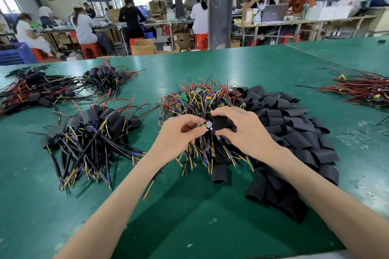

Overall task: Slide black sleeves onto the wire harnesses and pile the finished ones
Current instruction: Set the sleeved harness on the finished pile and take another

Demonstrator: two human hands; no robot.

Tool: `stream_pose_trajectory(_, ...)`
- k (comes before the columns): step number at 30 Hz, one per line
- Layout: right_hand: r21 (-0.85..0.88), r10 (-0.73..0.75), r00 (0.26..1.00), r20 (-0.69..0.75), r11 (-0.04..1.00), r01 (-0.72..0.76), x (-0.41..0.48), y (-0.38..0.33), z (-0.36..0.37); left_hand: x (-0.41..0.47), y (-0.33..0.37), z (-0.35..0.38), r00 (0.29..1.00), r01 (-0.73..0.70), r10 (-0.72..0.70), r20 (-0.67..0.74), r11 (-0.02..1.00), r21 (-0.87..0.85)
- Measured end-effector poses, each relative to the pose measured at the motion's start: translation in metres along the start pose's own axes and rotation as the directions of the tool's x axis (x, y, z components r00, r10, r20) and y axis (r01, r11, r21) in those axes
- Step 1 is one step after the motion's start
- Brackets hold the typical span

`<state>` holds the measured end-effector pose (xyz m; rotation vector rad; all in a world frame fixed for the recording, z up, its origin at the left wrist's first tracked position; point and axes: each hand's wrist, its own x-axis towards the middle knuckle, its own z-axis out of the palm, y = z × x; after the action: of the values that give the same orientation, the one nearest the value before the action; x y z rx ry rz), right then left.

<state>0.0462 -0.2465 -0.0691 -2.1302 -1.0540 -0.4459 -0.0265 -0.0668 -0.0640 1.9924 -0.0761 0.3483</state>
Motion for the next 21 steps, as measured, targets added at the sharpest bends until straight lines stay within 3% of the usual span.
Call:
stream_pose_trajectory(4, 0.026, -0.063, 0.996, 0.058, 0.998, 0.062, 0.0006, -0.0014, -0.0045, -0.0006, 0.0018, -0.0001, 1.000, -0.015, 0.014, 0.014, 0.999, 0.052)
stream_pose_trajectory(12, 0.043, -0.072, 0.991, 0.115, 0.997, 0.067, 0.0018, -0.0017, -0.0064, 0.0000, 0.0045, -0.0002, 0.994, 0.018, -0.021, -0.105, 1.000, -0.026)
stream_pose_trajectory(21, 0.052, -0.044, 0.988, 0.147, 0.998, 0.037, 0.0023, -0.0003, -0.0030, -0.0054, 0.0095, 0.0024, 0.997, -0.057, 0.057, -0.048, 0.998, -0.013)
